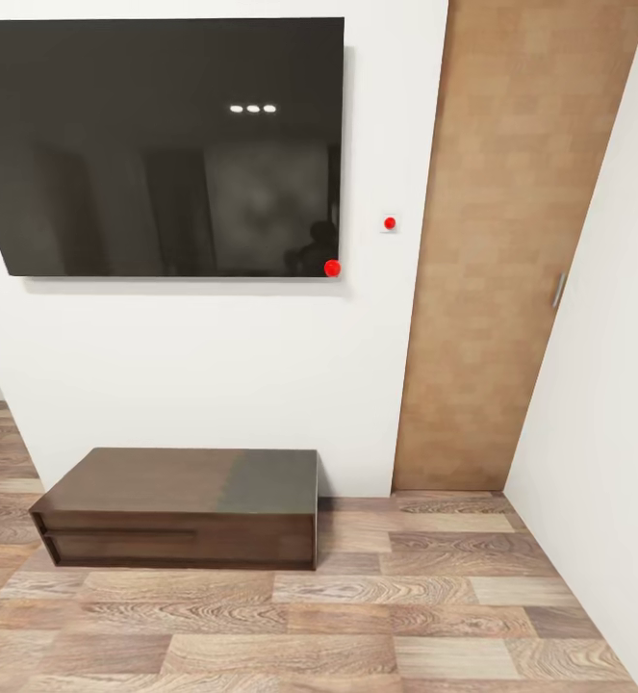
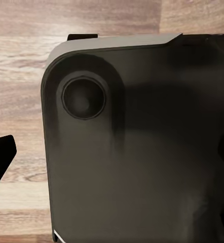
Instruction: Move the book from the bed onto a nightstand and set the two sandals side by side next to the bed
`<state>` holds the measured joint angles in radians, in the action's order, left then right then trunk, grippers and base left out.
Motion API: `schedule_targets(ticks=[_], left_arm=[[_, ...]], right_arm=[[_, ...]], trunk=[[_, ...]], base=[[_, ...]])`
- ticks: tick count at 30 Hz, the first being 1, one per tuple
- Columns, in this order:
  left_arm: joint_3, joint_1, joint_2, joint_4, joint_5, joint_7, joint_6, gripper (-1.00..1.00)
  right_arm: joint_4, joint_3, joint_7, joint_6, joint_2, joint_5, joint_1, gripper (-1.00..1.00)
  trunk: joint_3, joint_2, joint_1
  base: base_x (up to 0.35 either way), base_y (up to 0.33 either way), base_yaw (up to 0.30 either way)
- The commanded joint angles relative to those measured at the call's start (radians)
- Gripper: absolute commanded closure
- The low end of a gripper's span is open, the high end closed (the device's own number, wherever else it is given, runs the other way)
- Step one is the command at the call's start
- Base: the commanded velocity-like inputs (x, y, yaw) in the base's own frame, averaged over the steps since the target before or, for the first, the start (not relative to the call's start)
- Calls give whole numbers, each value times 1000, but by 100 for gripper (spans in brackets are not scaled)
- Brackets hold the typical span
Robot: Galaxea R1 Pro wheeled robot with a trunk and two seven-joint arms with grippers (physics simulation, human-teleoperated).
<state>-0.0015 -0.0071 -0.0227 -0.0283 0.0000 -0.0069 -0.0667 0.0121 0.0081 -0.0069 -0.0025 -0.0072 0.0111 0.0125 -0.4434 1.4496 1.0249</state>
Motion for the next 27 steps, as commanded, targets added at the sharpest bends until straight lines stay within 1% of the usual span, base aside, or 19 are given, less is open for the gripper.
schedule_targets(ticks=[1, 18, 27], left_arm=[[0, -1, 0, 1, 0, -1, -3, -100], [0, 0, 0, 1, 0, -1, -4, -100], [0, -1, 0, 1, 0, -1, -4, -100]], right_arm=[[0, 1, -1, 0, 0, 1, 0, -100], [0, 1, -1, 0, 0, 1, 0, -100], [0, 1, -1, 0, 0, 1, 0, -100]], trunk=[[-1, 0, 0], [-1, 0, 0], [-1, 0, 0]], base=[[59, -1, 0], [44, 0, 0], [88, 0, 0]])
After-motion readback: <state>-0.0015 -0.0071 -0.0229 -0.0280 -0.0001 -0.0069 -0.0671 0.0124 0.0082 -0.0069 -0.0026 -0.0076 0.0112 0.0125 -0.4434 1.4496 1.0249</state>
